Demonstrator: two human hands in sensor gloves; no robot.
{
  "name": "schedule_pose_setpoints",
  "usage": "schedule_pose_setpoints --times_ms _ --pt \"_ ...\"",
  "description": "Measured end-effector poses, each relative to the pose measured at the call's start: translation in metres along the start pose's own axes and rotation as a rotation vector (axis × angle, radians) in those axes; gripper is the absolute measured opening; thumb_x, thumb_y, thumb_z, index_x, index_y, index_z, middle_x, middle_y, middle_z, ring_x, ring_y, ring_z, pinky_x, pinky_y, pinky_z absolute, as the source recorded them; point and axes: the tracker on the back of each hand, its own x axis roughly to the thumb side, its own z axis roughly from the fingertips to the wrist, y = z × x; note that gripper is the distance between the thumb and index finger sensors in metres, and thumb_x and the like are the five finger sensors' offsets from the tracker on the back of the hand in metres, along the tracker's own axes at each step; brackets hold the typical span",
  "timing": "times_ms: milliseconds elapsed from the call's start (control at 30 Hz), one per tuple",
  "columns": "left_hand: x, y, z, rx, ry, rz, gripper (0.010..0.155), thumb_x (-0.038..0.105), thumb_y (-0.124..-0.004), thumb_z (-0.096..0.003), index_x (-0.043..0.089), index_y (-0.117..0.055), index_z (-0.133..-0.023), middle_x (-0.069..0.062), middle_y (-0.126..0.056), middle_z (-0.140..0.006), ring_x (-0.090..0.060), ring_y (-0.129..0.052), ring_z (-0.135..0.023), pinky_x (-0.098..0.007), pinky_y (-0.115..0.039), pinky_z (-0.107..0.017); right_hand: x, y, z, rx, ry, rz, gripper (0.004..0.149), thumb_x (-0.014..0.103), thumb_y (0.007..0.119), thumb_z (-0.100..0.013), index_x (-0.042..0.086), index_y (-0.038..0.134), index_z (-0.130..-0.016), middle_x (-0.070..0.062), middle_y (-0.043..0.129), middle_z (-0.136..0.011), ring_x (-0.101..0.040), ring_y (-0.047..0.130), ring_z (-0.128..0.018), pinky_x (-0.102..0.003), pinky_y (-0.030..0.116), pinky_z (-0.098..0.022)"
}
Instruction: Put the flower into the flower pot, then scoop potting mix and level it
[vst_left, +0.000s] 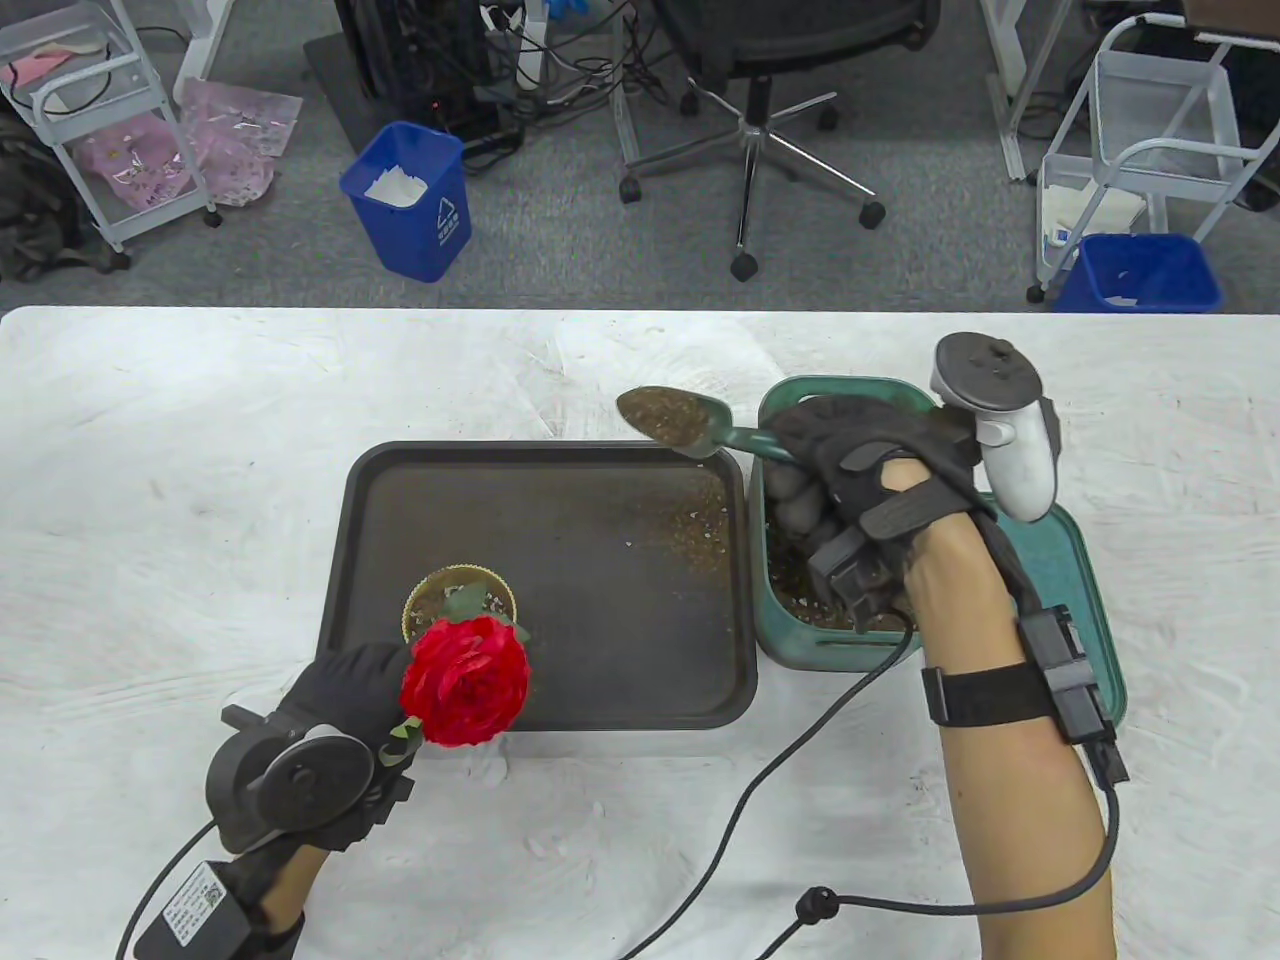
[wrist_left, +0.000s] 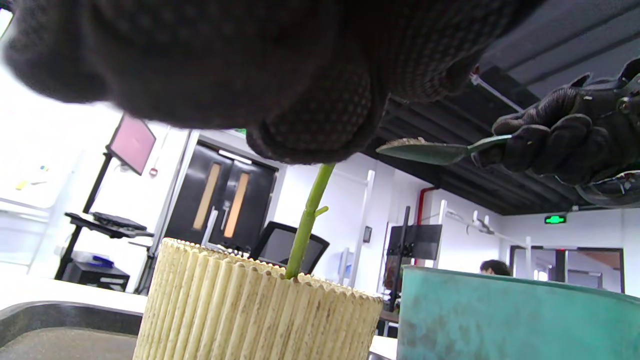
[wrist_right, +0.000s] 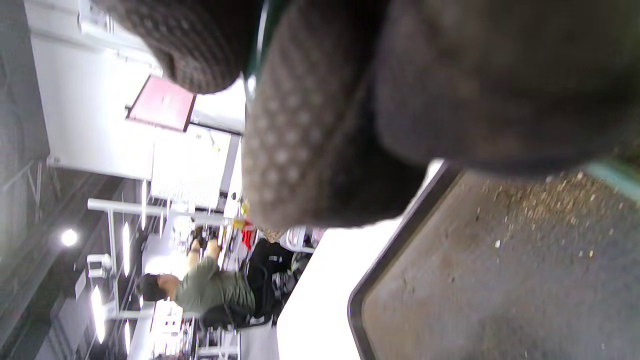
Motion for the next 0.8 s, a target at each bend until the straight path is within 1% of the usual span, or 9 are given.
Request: schedule_pose_setpoints --times_ms 133,300,333,400,467,533,567,667,800 --pt "-0.001 0.0 0.0 0.003 0.006 0.003 0.043 0.047 -0.079 -0.0404 0.022 -0.094 -0.072 -0.001 -0.104 -0.047 -0.015 -0.102 -0.013 -0.038 -0.092 -0.025 0.004 0.039 -0.01 0.084 -0.005 0.075 0.05 0.035 0.074 -0.043 0.003 0.078 -0.082 -0.013 0.1 -0.05 -0.022 0.107 -0.017 -0.037 0.095 -0.005" --pt "-0.003 0.001 0.0 0.011 0.019 -0.004 0.044 0.047 -0.079 -0.0403 0.021 -0.094 -0.072 -0.001 -0.104 -0.047 -0.015 -0.102 -0.013 -0.038 -0.092 -0.025 -0.002 0.093 -0.028 0.189 0.017 0.183 0.05 0.035 0.074 -0.043 0.003 0.078 -0.082 -0.013 0.1 -0.05 -0.022 0.107 -0.017 -0.037 0.095 -0.005" --pt "-0.003 0.001 0.0 0.012 0.02 -0.005 0.044 0.047 -0.079 -0.0403 0.021 -0.094 -0.072 -0.001 -0.104 -0.047 -0.015 -0.102 -0.013 -0.038 -0.092 -0.025 -0.004 0.099 -0.031 0.197 0.024 0.198 0.05 0.035 0.074 -0.043 0.003 0.078 -0.082 -0.013 0.1 -0.05 -0.022 0.107 -0.017 -0.037 0.095 -0.005" --pt "-0.004 0.002 0.0 0.015 0.026 -0.004 0.044 0.047 -0.079 -0.0402 0.021 -0.094 -0.072 -0.001 -0.104 -0.047 -0.015 -0.102 -0.013 -0.038 -0.092 -0.025 -0.01 0.12 -0.039 0.216 0.046 0.253 0.05 0.035 0.074 -0.043 0.003 0.078 -0.082 -0.013 0.1 -0.05 -0.022 0.107 -0.017 -0.037 0.095 -0.005" --pt "-0.004 0.002 0.0 0.017 0.029 -0.005 0.044 0.047 -0.079 -0.0403 0.021 -0.094 -0.072 -0.001 -0.104 -0.046 -0.015 -0.102 -0.013 -0.038 -0.092 -0.025 -0.013 0.132 -0.043 0.228 0.056 0.288 0.05 0.035 0.074 -0.043 0.003 0.078 -0.082 -0.013 0.1 -0.051 -0.022 0.107 -0.017 -0.038 0.095 -0.006" --pt "-0.005 0.002 0.0 0.02 0.033 -0.006 0.044 0.047 -0.079 -0.0402 0.02 -0.094 -0.072 -0.001 -0.104 -0.046 -0.015 -0.102 -0.013 -0.038 -0.092 -0.025 -0.016 0.15 -0.047 0.222 0.057 0.362 0.05 0.034 0.074 -0.043 0.003 0.078 -0.082 -0.014 0.1 -0.051 -0.023 0.107 -0.017 -0.038 0.095 -0.006" --pt "-0.005 0.002 0.0 0.02 0.034 -0.006 0.044 0.047 -0.079 -0.0402 0.02 -0.094 -0.072 -0.001 -0.104 -0.046 -0.015 -0.102 -0.013 -0.038 -0.092 -0.025 -0.016 0.154 -0.047 0.213 0.052 0.389 0.05 0.034 0.074 -0.043 0.003 0.078 -0.082 -0.014 0.1 -0.051 -0.023 0.107 -0.018 -0.038 0.095 -0.006" --pt "-0.006 0.002 0.0 0.02 0.037 -0.004 0.044 0.047 -0.079 -0.0402 0.02 -0.094 -0.072 -0.001 -0.104 -0.046 -0.015 -0.102 -0.013 -0.038 -0.092 -0.025 -0.013 0.172 -0.046 0.155 0.011 0.533 0.05 0.034 0.075 -0.043 0.003 0.078 -0.082 -0.014 0.1 -0.052 -0.024 0.107 -0.018 -0.039 0.095 -0.007" --pt "-0.006 0.003 -0.001 0.018 0.036 -0.006 0.044 0.047 -0.079 -0.0402 0.02 -0.094 -0.072 -0.001 -0.104 -0.046 -0.015 -0.102 -0.013 -0.038 -0.092 -0.025 -0.008 0.19 -0.039 0.082 -0.056 0.682 0.05 0.034 0.076 -0.042 0.004 0.078 -0.082 -0.014 0.1 -0.052 -0.025 0.108 -0.019 -0.04 0.095 -0.008"
